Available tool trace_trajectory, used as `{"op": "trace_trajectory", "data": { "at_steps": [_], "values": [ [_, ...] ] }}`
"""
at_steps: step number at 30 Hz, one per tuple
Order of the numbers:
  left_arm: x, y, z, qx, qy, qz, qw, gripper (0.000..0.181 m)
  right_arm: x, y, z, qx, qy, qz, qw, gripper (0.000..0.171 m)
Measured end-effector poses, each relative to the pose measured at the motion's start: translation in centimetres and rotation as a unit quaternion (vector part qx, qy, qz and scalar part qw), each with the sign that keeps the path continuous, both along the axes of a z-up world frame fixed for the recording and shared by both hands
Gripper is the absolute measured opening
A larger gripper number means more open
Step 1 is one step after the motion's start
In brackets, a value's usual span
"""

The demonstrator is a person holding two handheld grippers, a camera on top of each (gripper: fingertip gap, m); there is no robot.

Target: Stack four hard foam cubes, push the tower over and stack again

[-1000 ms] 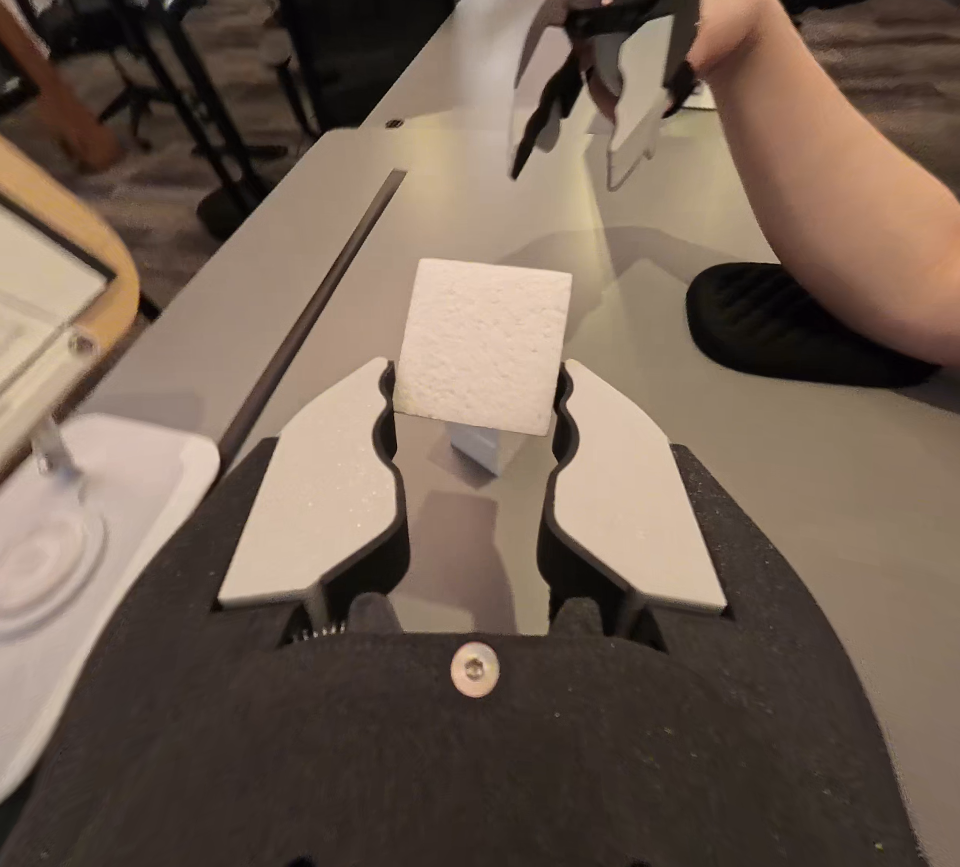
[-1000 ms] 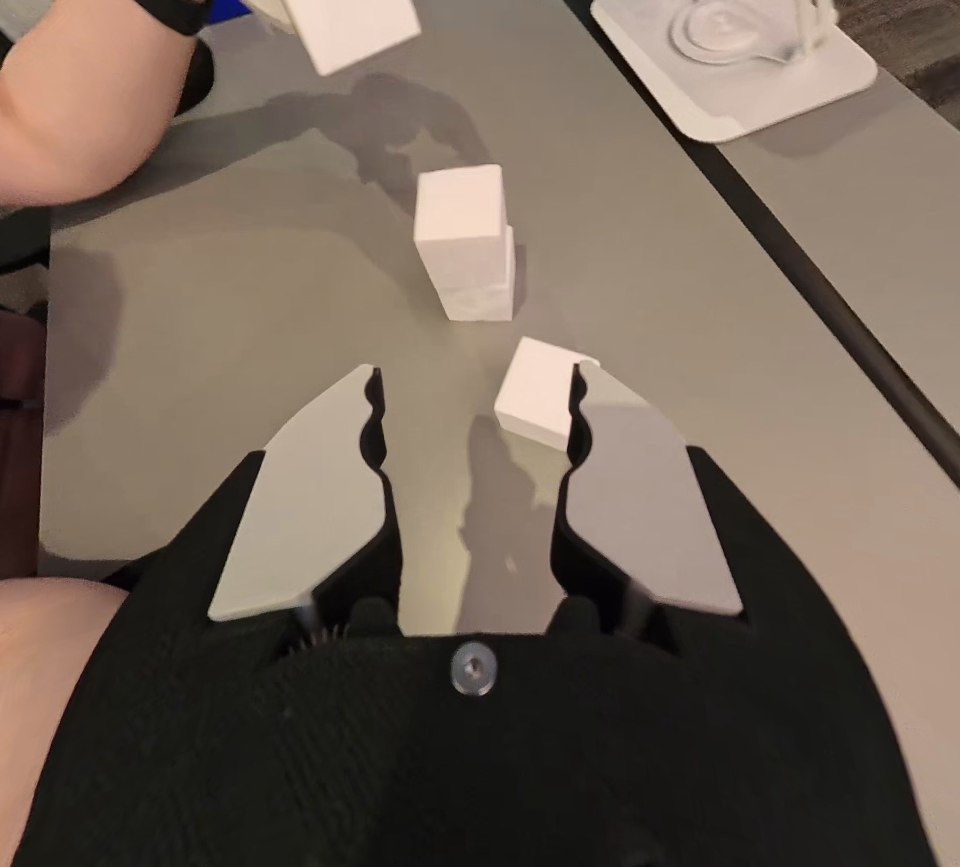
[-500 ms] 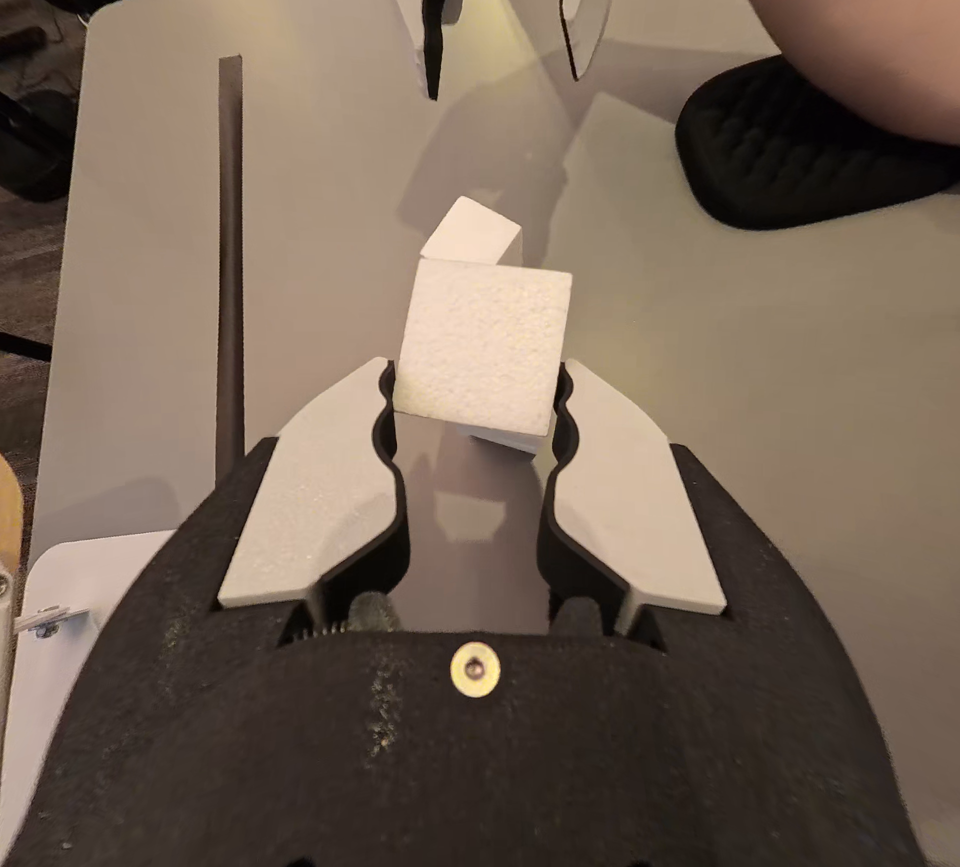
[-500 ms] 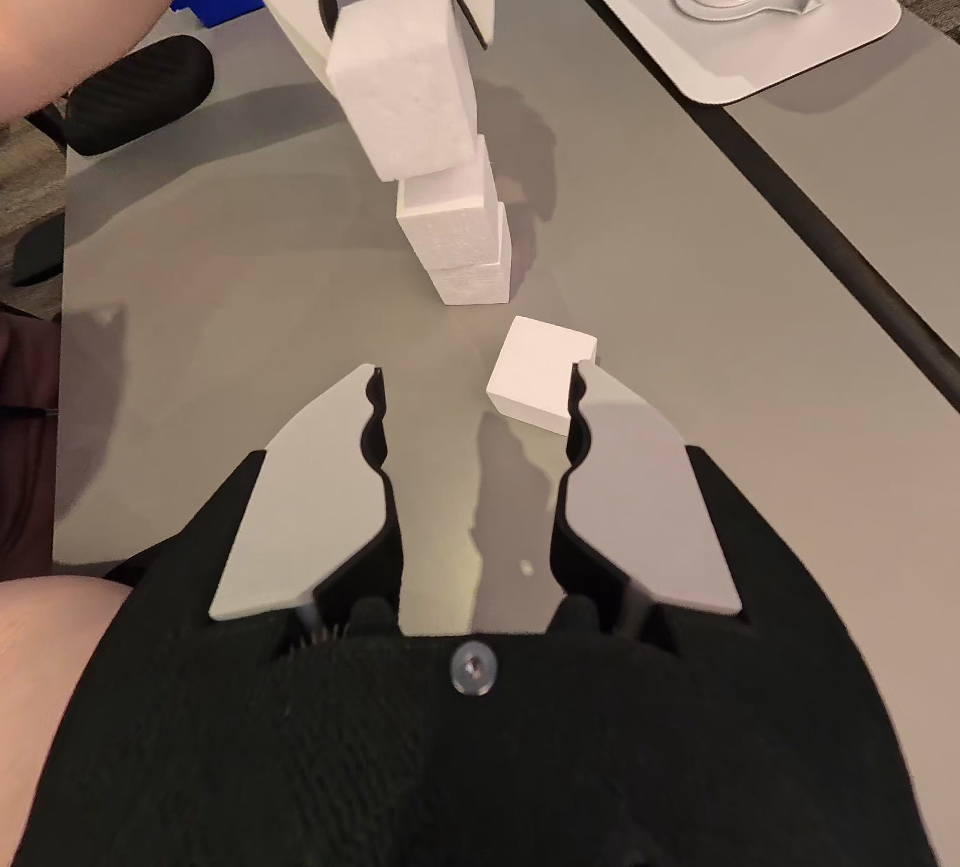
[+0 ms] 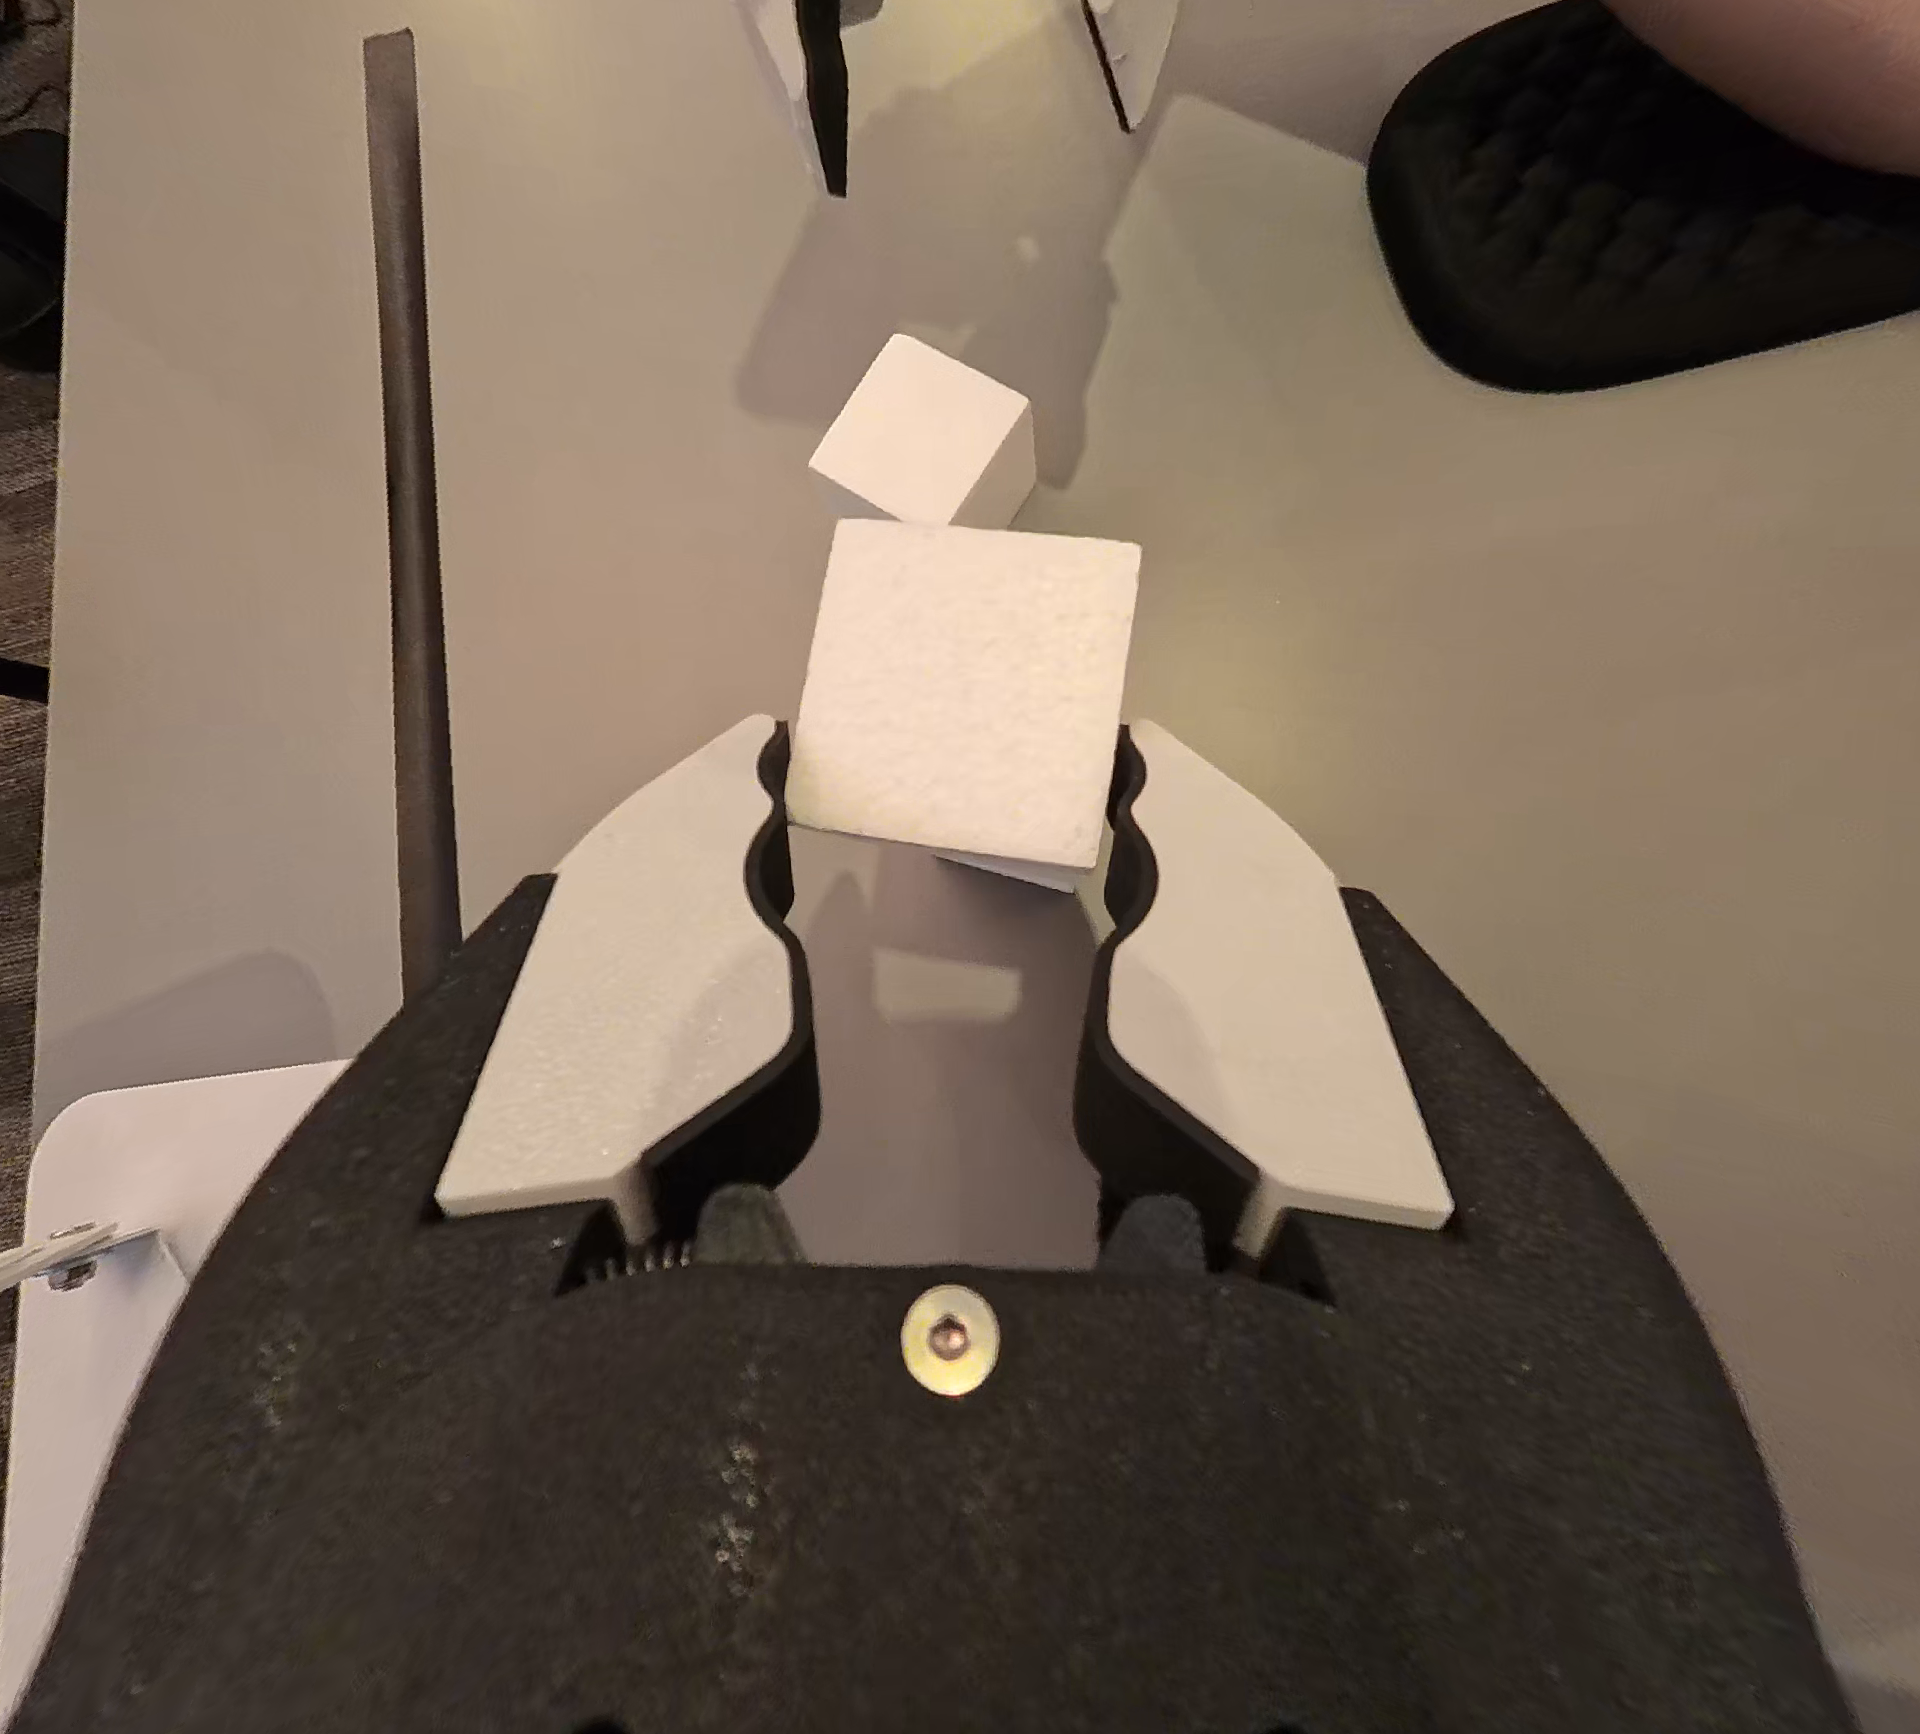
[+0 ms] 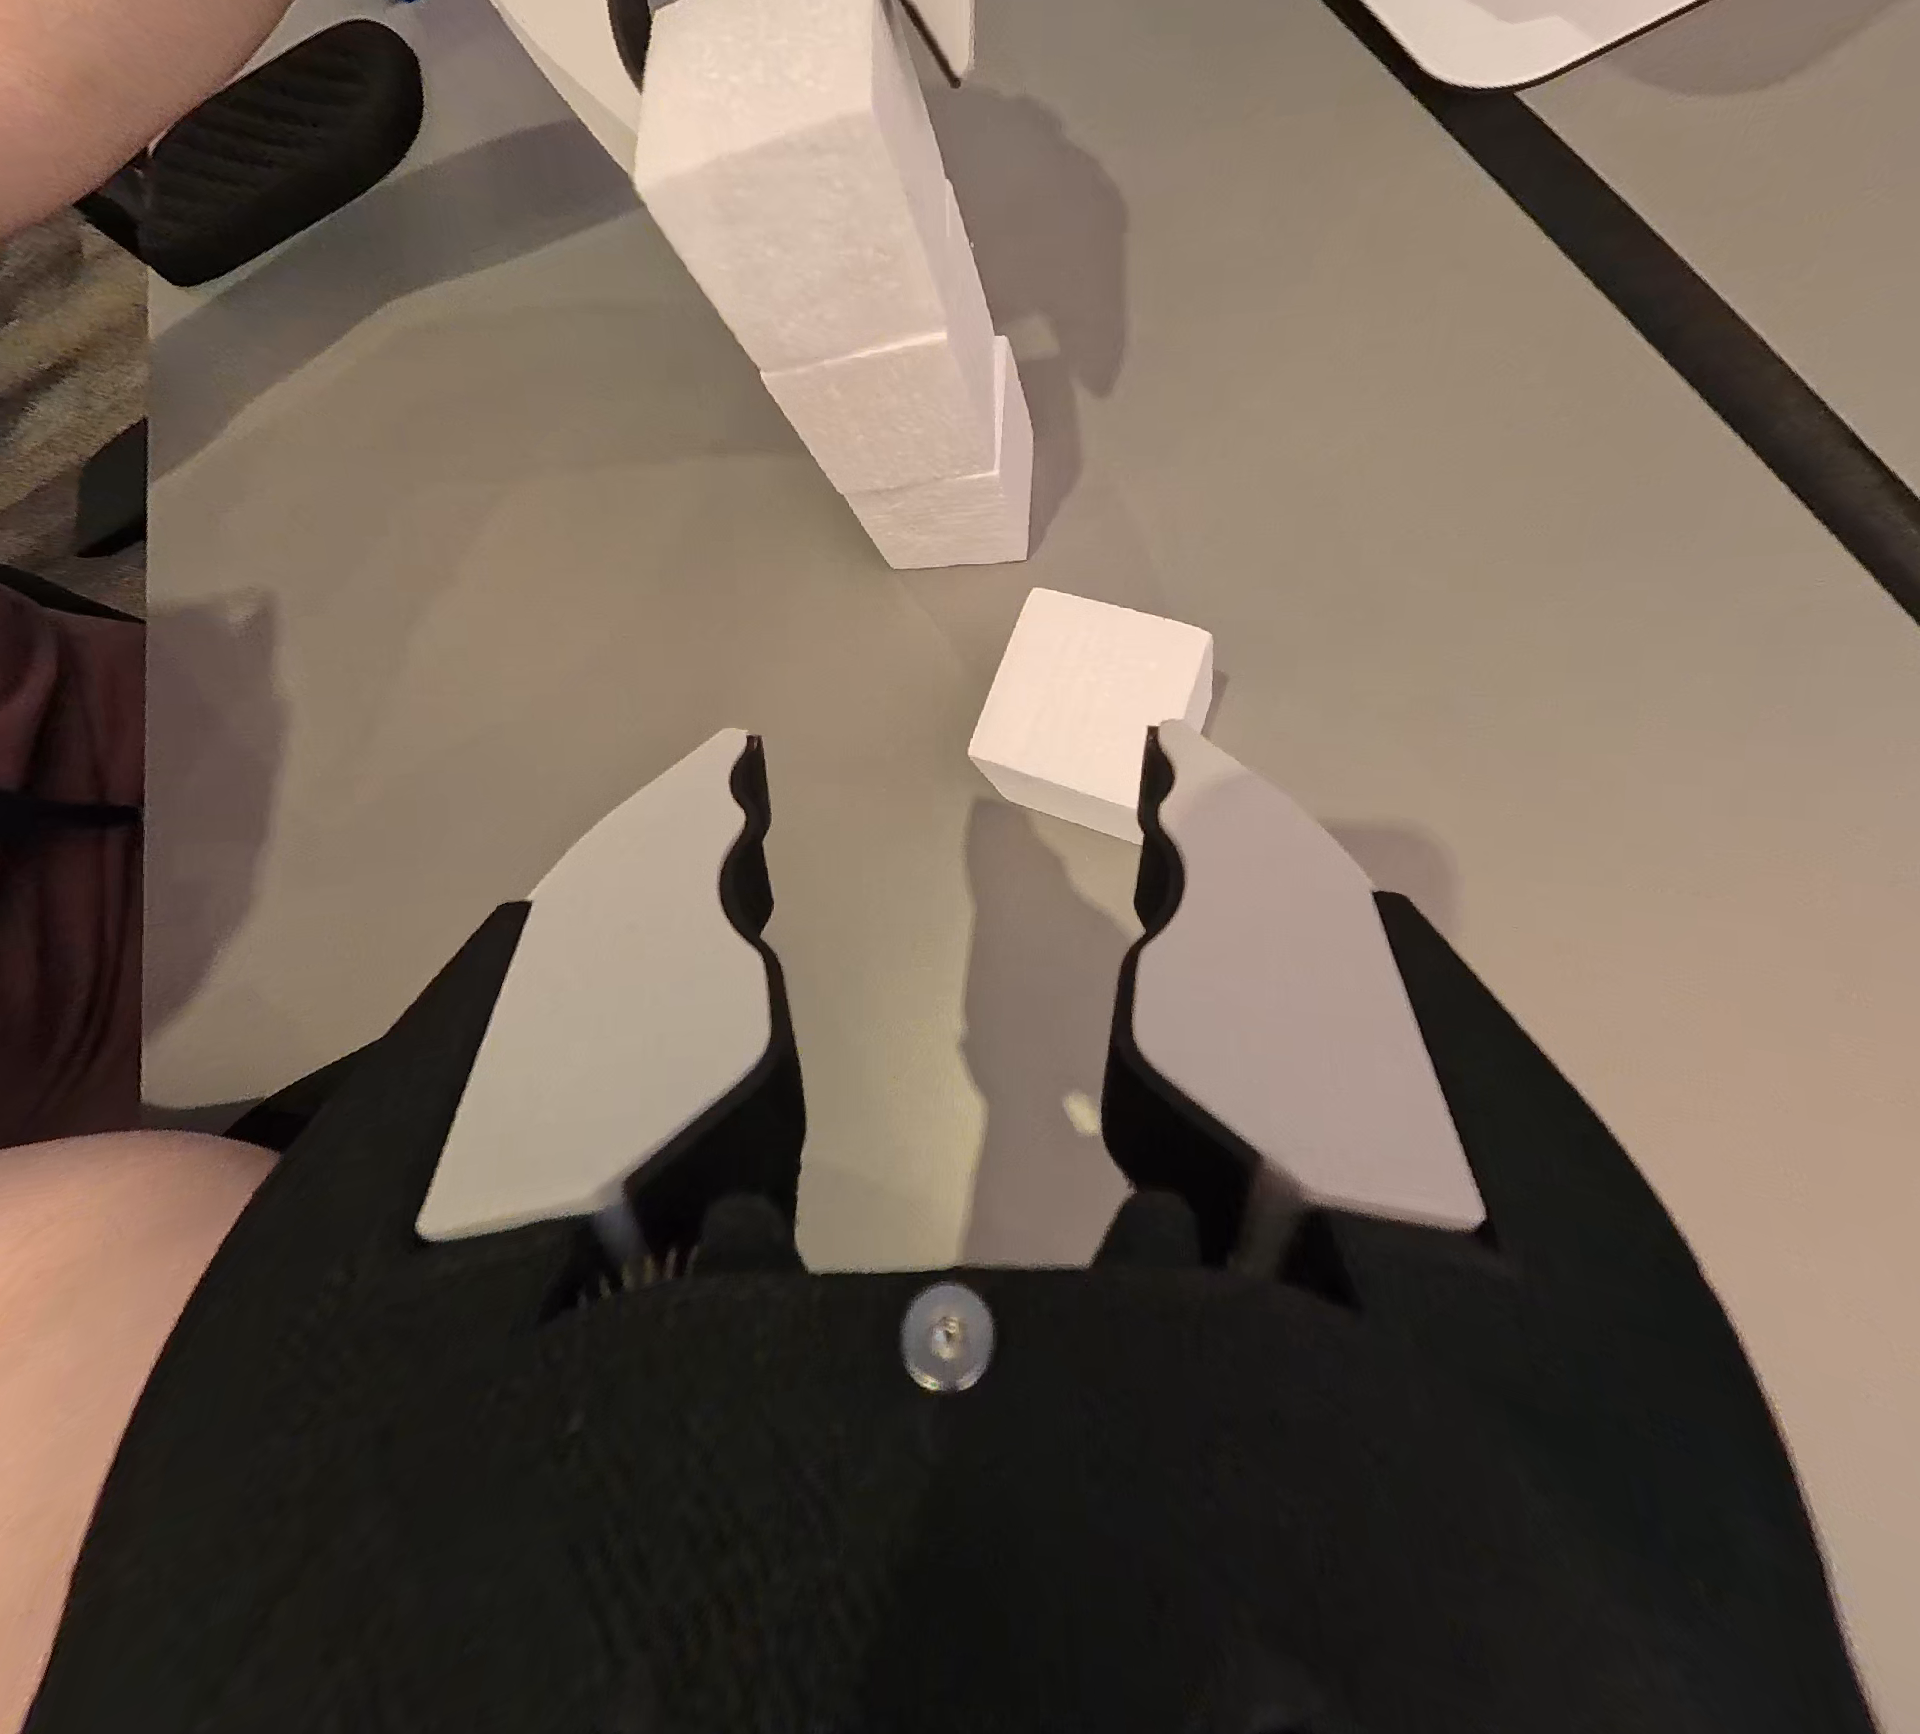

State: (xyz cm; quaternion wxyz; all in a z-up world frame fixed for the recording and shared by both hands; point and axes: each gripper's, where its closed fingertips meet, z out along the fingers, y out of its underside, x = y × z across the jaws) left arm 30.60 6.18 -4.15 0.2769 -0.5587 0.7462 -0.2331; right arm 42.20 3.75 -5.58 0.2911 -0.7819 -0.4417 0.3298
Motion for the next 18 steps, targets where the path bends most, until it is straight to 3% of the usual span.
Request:
{"op": "trace_trajectory", "data": {
  "at_steps": [2,7,12,15,18],
  "values": [
    [0.1,0.0,-0.1,-0.009,-0.002,0.007,1.000,0.061,0.0,0.2,-0.1,-0.002,0.000,-0.003,1.000,0.070],
    [0.1,0.3,0.9,-0.024,-0.033,0.038,0.998,0.097,0.8,1.4,-1.7,-0.021,-0.052,-0.048,0.997,0.081],
    [-1.6,0.2,6.0,-0.029,-0.170,0.082,0.982,0.099,-0.5,2.5,-4.0,-0.029,-0.153,-0.059,0.986,0.086],
    [-4.3,0.4,9.6,-0.013,-0.265,0.143,0.953,0.098,-0.9,2.9,-5.9,-0.038,-0.238,-0.059,0.969,0.086],
    [-7.1,0.0,13.0,-0.026,-0.344,0.194,0.918,0.092,-1.8,3.0,-7.0,-0.050,-0.256,-0.047,0.964,0.084]
  ]
}}
